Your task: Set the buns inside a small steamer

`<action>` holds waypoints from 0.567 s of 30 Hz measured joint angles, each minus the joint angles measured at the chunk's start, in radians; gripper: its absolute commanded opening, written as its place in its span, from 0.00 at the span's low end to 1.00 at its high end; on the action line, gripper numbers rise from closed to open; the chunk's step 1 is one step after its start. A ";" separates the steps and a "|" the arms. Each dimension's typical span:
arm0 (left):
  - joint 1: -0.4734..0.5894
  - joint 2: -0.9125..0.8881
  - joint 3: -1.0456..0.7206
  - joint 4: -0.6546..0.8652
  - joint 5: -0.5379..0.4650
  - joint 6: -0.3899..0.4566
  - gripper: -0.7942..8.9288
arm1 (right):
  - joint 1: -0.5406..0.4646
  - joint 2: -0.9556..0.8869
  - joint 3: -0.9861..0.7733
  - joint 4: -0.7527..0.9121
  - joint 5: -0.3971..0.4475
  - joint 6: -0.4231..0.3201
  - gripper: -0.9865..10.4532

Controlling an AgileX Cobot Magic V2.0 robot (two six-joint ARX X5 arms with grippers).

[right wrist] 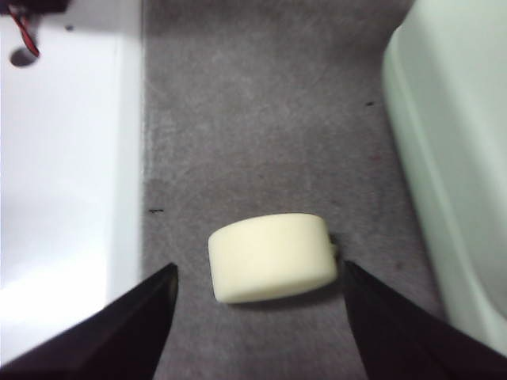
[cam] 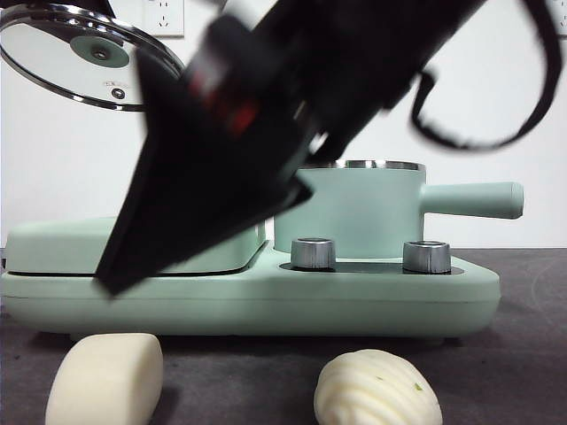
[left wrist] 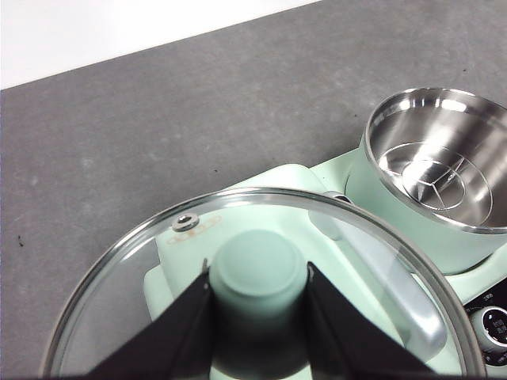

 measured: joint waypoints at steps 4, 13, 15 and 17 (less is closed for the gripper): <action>0.000 0.000 0.000 0.000 0.000 0.000 0.10 | 0.007 0.078 0.000 0.050 0.001 0.000 0.44; 0.000 0.000 0.000 0.000 0.000 0.000 0.10 | 0.012 0.181 0.000 0.129 0.024 0.000 0.44; 0.000 0.000 0.000 0.000 0.000 0.000 0.10 | 0.012 0.201 0.000 0.130 0.034 0.000 0.44; 0.000 0.000 0.000 0.000 0.000 0.000 0.10 | 0.011 0.207 0.001 0.131 0.038 0.000 0.41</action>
